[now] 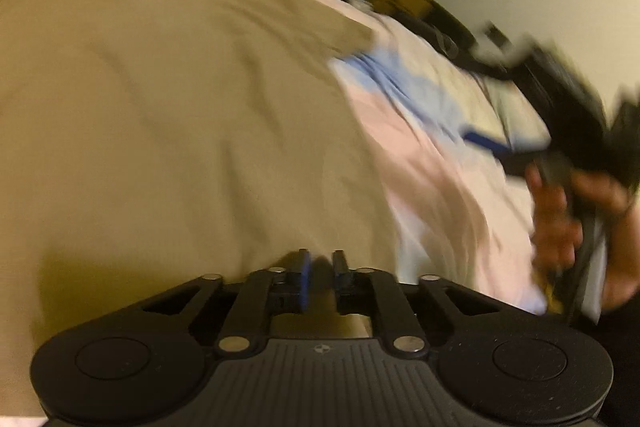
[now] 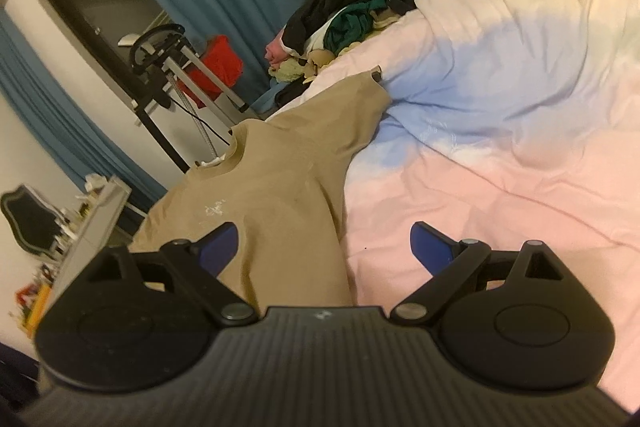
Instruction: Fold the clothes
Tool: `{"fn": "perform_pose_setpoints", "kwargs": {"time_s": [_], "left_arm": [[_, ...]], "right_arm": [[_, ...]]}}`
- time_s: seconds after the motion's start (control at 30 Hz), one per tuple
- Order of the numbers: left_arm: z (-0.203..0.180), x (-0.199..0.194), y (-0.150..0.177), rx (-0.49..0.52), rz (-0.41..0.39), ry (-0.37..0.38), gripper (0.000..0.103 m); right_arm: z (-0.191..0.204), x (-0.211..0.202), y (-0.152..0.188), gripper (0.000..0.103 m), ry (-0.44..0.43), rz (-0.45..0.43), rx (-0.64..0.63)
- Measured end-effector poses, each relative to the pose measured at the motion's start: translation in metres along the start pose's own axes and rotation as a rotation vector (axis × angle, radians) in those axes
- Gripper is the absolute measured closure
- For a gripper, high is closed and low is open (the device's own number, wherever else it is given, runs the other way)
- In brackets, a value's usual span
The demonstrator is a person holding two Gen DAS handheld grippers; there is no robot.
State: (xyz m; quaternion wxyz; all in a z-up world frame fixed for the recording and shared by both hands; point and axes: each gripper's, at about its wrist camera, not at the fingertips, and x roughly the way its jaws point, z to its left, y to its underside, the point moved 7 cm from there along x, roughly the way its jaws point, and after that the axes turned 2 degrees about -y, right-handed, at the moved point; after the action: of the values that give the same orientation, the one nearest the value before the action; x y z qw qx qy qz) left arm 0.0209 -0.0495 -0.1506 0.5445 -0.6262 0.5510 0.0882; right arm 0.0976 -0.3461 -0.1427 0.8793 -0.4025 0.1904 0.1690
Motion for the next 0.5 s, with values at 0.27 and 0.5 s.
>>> {"fn": "perform_pose_setpoints", "kwargs": {"time_s": [0.27,0.5], "left_arm": [[-0.062,0.035,0.052,0.42,0.036,-0.093,0.057],[-0.056,0.031,0.042,0.367,-0.038,-0.053,0.099]], "right_arm": [[0.006,0.003,0.003,0.009,0.027,0.011,-0.054],[0.007,0.005,0.008,0.009,0.035,0.029,-0.07]]}}
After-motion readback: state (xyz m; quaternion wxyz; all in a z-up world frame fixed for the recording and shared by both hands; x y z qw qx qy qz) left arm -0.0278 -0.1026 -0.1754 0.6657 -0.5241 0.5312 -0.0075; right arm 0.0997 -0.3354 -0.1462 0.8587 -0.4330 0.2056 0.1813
